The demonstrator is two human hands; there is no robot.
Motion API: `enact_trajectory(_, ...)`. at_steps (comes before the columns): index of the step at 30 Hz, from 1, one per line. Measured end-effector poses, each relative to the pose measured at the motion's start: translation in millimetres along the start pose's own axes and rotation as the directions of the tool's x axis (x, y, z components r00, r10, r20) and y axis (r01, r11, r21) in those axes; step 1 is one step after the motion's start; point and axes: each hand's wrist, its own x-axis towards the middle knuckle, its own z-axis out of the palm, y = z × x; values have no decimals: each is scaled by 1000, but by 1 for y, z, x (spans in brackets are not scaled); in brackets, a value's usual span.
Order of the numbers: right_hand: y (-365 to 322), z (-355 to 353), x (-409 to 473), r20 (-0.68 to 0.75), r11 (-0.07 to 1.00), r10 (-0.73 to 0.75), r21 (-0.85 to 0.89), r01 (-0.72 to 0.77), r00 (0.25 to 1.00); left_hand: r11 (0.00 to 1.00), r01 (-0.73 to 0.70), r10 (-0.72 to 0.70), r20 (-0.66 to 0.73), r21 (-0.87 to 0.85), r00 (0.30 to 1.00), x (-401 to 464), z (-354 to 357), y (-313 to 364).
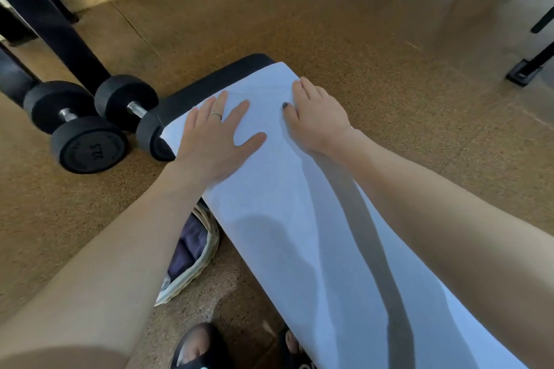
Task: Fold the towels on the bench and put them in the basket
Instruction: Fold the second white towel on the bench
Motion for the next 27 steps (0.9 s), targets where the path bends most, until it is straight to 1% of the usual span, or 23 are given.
enact_trajectory(2,-6,-2,10,4,998,-48,-26,49,999,1000,-8,9,-25,22,1000,-1,2,0)
enact_trajectory(3,-9,-3,16,16,999,-51,-13,51,999,1000,-11,11,-27,25,1000,-1,3,1)
enact_trajectory(6,-13,-2,38,80,1000,0,26,-2,997,999,-5,6,-22,34,1000,1,4,2)
enact_trajectory(9,-19,-3,55,169,999,42,4,-43,985,998,-10,11,-19,55,1000,1,6,2)
enact_trajectory(12,-22,-1,72,218,994,108,-14,-108,970,998,-12,14,-37,57,999,0,7,3)
enact_trajectory(13,-22,-1,78,193,990,143,-39,-138,971,998,-12,14,-36,55,999,1,7,3)
enact_trajectory(14,-23,-2,80,119,983,173,-81,-164,978,998,-12,14,-30,54,999,1,7,3)
enact_trajectory(15,-26,-3,79,4,979,171,-114,-169,985,999,-13,14,-24,52,1000,1,7,3)
enact_trajectory(16,-30,-6,74,-105,985,115,-119,-127,988,999,-14,15,-23,49,1000,0,7,3)
enact_trajectory(17,-36,-6,68,-178,994,11,-109,-31,984,999,-16,17,-29,47,999,0,7,2)
enact_trajectory(18,-41,-2,59,-209,991,-106,-105,86,972,999,-19,21,-38,48,999,0,7,2)
enact_trajectory(19,-44,2,50,-179,980,-190,-101,174,965,998,-19,22,-47,52,999,0,8,2)
enact_trajectory(20,-46,6,43,-107,976,-205,-91,195,973,998,-16,19,-50,56,999,0,8,2)
enact_trajectory(21,-43,10,41,-17,983,-165,-86,163,986,998,-13,16,-45,59,999,0,8,2)
enact_trajectory(22,-39,12,44,26,990,-121,-76,123,992,998,-12,14,-34,62,999,0,8,2)
enact_trajectory(24,-32,13,57,52,998,-47,-38,49,998,998,-12,13,-17,68,1000,0,7,3)
enact_trajectory(27,-28,2,79,165,993,84,72,-97,983,998,-17,18,-8,52,1000,-1,6,3)
